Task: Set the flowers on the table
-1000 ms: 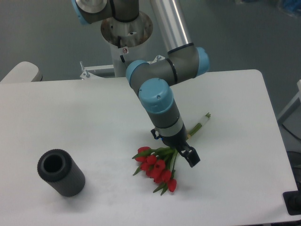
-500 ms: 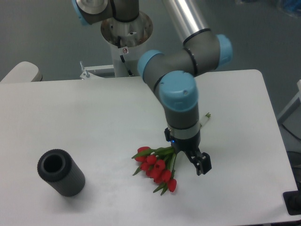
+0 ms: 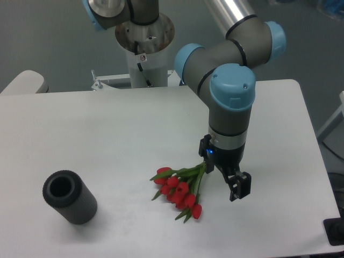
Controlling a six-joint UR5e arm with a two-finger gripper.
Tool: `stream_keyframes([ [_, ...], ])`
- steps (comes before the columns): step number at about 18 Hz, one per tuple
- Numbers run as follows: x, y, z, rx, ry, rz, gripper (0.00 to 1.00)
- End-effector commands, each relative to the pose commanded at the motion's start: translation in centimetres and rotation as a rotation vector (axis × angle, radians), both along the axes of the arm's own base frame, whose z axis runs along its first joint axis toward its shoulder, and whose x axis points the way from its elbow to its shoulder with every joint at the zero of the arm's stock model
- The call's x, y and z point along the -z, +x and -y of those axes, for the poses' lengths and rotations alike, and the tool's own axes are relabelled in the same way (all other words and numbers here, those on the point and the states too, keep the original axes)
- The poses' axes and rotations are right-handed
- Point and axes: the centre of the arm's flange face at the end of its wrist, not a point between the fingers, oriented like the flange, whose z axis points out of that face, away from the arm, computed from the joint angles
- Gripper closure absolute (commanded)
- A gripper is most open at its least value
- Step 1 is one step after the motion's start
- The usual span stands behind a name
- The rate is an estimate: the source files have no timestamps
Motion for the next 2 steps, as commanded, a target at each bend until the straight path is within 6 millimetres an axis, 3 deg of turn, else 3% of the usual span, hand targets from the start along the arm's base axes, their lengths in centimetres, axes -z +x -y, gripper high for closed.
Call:
stream_keyframes([
  [2, -0.19, 0.14, -0.02, 0.002, 0.001, -0.001, 0.01],
])
